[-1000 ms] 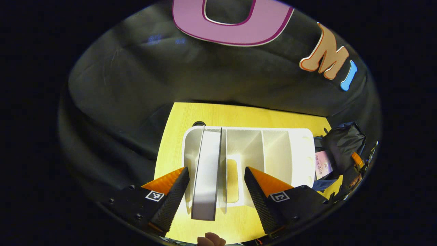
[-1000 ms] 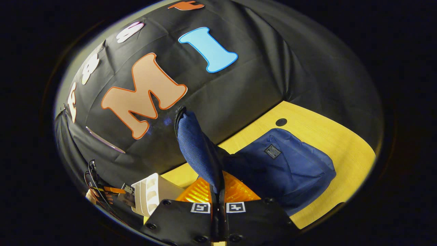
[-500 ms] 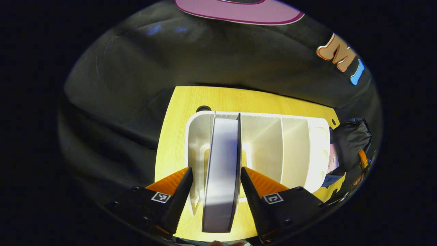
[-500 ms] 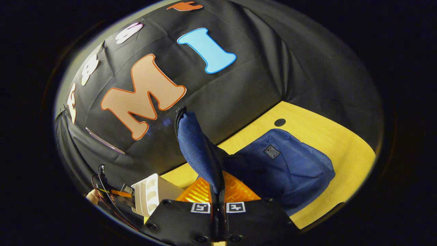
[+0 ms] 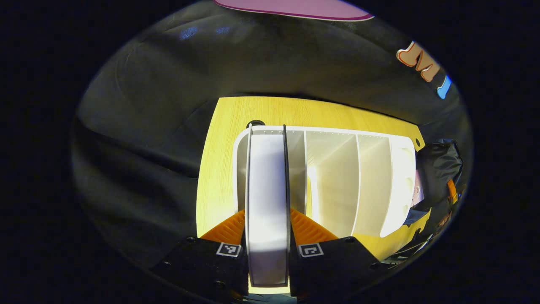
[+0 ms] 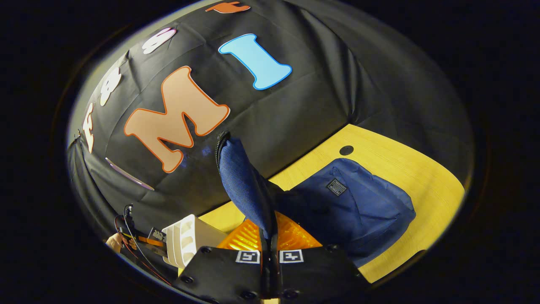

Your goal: Open the schoolbag, grab two books from the bookshelf and put them into the schoolbag.

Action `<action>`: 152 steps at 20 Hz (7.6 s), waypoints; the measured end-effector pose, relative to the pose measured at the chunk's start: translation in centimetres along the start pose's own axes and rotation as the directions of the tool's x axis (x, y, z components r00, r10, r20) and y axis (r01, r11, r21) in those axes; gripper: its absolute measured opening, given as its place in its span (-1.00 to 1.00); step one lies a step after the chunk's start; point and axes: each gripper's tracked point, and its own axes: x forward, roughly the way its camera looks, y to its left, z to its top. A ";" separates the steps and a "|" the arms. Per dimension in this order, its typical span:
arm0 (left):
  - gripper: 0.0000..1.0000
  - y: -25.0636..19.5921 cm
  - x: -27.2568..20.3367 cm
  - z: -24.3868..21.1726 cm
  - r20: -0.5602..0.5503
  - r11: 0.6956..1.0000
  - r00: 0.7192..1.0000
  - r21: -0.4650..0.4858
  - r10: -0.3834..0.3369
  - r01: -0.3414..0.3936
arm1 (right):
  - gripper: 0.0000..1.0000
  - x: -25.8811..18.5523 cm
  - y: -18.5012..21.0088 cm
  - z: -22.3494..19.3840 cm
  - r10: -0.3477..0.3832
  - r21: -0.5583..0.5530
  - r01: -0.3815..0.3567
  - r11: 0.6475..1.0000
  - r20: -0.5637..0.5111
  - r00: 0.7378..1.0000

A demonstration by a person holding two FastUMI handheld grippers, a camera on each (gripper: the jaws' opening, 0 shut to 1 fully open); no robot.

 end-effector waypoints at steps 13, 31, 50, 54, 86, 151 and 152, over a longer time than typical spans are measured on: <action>-0.32 -0.2 -3.3 1.6 0.064 0.999 0.998 0.051 0.000 -0.003 | -0.94 0.0 0.1 -0.2 0.001 -0.004 -0.001 1.000 -0.006 1.000; -0.35 0.0 -11.7 6.3 0.292 0.970 0.943 -0.131 -0.161 0.206 | -0.94 0.2 0.1 -0.3 0.004 0.001 -0.004 1.000 -0.009 1.000; -0.34 -7.0 -14.0 7.3 0.448 0.678 0.727 -0.300 -0.521 0.671 | -0.94 0.0 0.1 0.0 -0.005 0.006 0.005 1.000 -0.007 1.000; -0.34 -9.2 -12.6 6.7 0.442 0.642 0.708 -0.319 -0.551 0.698 | -0.94 -0.1 0.2 -0.1 -0.005 0.003 0.005 1.000 -0.006 1.000; -0.35 -38.7 -2.5 1.7 0.166 0.574 0.633 -0.298 -0.756 0.763 | -0.94 -0.3 -0.1 0.0 0.040 0.005 -0.040 0.999 -0.004 0.999; 0.94 -45.0 6.9 0.1 0.232 0.936 0.908 0.124 -0.349 0.328 | -0.94 -1.3 -0.4 1.7 0.017 -0.002 -0.017 1.000 0.019 1.000; 0.94 -44.3 6.3 0.6 0.266 0.940 0.902 0.131 -0.339 0.315 | -0.94 -1.3 -0.3 1.6 0.017 -0.005 -0.017 1.000 0.019 1.000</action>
